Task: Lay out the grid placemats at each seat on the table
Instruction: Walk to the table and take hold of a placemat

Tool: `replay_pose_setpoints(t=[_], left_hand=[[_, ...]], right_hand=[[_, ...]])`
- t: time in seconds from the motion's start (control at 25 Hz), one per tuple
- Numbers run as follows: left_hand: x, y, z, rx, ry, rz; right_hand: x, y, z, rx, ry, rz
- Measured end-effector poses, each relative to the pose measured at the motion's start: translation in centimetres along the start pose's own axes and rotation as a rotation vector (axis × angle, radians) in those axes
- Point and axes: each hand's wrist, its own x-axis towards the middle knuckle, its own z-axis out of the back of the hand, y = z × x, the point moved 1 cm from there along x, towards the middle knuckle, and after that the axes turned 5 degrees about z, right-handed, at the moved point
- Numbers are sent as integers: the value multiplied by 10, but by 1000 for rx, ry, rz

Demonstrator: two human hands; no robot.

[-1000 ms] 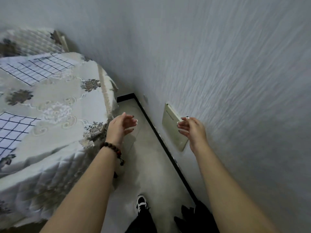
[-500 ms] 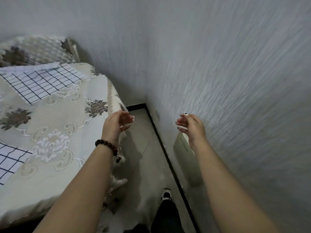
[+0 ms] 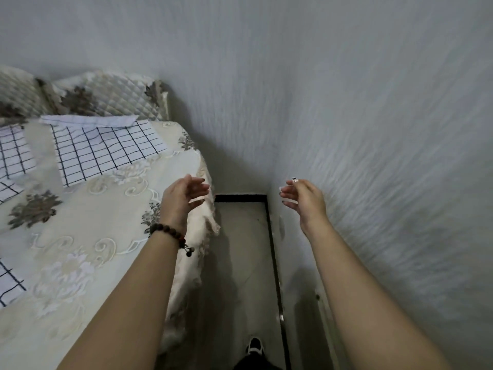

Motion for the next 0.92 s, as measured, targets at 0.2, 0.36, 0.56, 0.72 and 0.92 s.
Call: replay_pose_setpoints(t=[0.2, 0.36, 0.56, 0.72, 0.92], left_hand=[[41, -23, 36, -69, -248, -49], [58, -33, 81, -127, -454, -74], [83, -41, 135, -200, -671, -131], [107, -48, 169, -273, -805, -138], [125, -67, 195, -348, -927, -132]], right_hand=[[83, -1, -100, -61, 268, -34], [111, -18, -185, -96, 481, -67], [132, -31, -282, -132, 724, -78], [146, -34, -356, -172, 875, -75], [159, -26, -425, -185, 977, -89]])
